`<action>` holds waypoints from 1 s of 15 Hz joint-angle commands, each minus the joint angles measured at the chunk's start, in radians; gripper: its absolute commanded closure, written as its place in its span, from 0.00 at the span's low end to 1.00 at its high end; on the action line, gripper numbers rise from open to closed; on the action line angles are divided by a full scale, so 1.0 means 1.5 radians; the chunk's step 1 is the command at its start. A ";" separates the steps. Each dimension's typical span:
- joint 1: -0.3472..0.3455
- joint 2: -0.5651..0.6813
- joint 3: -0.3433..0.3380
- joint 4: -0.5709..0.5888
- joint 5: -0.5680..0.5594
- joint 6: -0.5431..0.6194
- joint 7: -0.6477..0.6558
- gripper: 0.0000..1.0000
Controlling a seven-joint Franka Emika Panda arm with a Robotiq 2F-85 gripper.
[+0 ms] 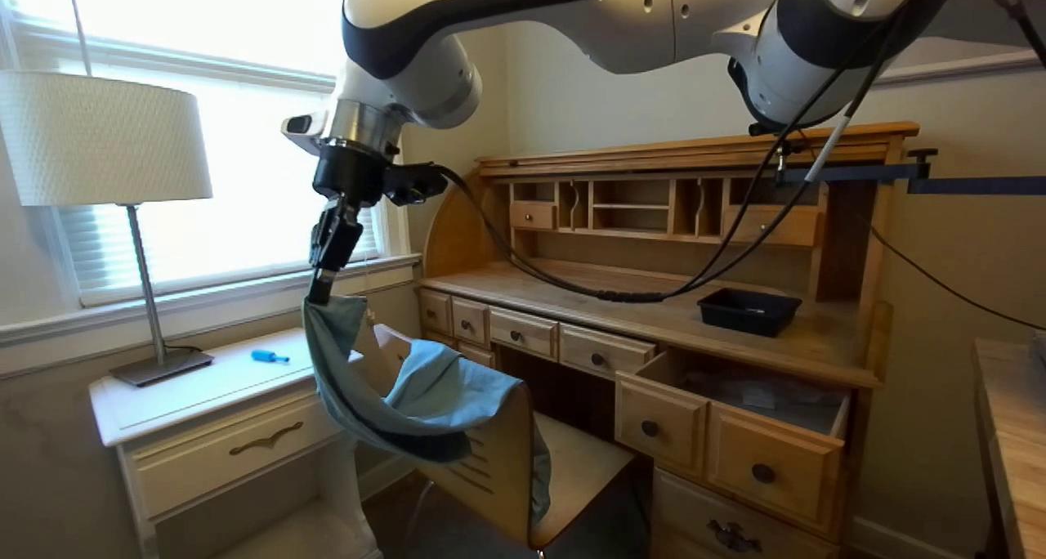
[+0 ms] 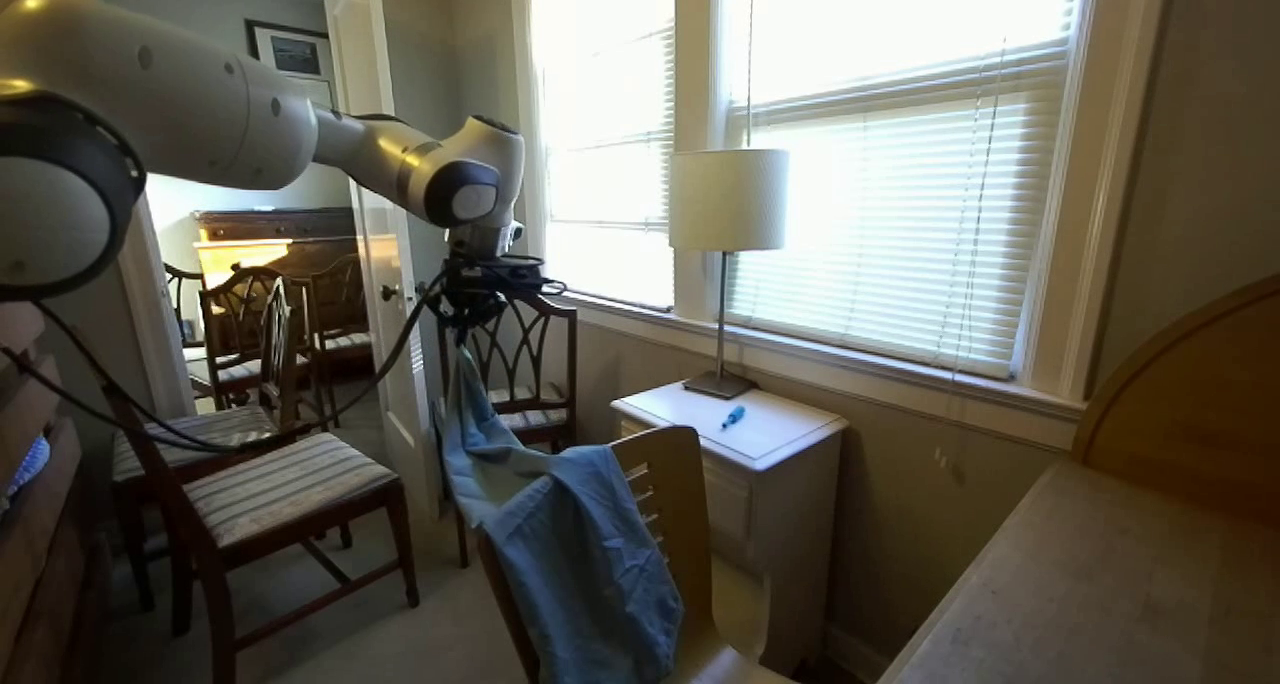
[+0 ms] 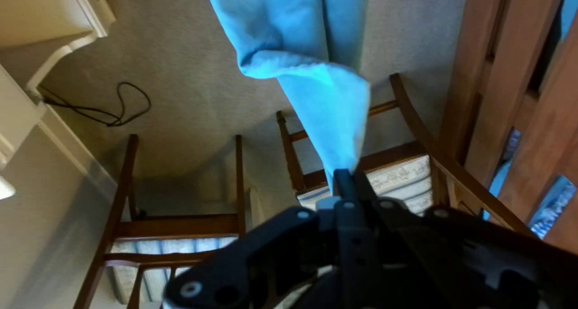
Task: Put the blue sheet on the back of the chair
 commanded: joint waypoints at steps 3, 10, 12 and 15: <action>0.015 0.018 -0.031 0.009 -0.043 0.012 0.045 1.00; 0.013 0.006 -0.024 0.006 -0.038 0.019 0.056 0.38; 0.009 -0.007 -0.013 -0.004 -0.029 0.015 0.047 0.26; -0.010 -0.027 0.039 -0.007 0.013 -0.017 0.019 0.04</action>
